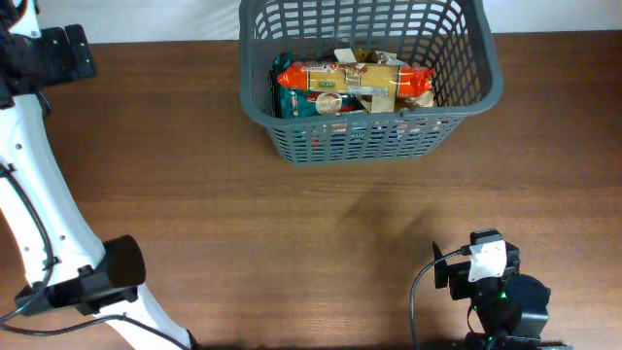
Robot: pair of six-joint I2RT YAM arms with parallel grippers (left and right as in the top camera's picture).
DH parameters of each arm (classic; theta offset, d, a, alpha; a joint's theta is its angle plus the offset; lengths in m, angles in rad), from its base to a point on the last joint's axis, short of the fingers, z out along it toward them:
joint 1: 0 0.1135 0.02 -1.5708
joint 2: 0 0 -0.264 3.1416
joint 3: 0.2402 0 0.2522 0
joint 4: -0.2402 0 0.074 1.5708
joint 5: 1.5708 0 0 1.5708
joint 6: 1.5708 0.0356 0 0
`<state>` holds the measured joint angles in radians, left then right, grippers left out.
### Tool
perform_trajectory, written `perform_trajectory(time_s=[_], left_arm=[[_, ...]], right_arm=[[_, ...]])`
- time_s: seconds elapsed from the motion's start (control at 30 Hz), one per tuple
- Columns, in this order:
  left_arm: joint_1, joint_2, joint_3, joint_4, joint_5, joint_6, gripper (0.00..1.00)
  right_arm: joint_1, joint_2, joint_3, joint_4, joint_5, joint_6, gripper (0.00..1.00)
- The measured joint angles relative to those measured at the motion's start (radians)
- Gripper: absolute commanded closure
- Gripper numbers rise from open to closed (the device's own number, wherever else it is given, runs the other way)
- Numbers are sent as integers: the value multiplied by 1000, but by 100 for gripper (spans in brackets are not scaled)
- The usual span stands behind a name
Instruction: Pack container
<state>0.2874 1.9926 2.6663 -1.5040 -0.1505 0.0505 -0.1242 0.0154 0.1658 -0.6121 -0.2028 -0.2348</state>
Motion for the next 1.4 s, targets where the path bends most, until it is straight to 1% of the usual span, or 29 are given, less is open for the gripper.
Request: perform_trajectory(time_s=[0.87,0.93,1.07,1.17,1.23,1.3,1.37,1.4], left_arm=[[0,-4,-1,0,0,0,1],[0,-28,-27,0,0,0,1],[0,-157,-159,0,1,0,1],[0,-308,-306,2,0,0,1],[-3,-443,-444,9,0,0,1],[-16,-554,-572,50,-4,0,1],[-63,-708,-775,158,-7,-3,1],[-71,-725,-798,162,-4,-3,1]], right_arm=[[0,0,0,0,0,0,1],[0,0,0,0,0,0,1],[0,0,0,0,0,0,1],[0,0,0,0,0,0,1],[0,-1,0,0,0,0,1],[0,-1,0,0,0,0,1],[0,-1,0,0,0,0,1],[0,-1,0,0,0,0,1]])
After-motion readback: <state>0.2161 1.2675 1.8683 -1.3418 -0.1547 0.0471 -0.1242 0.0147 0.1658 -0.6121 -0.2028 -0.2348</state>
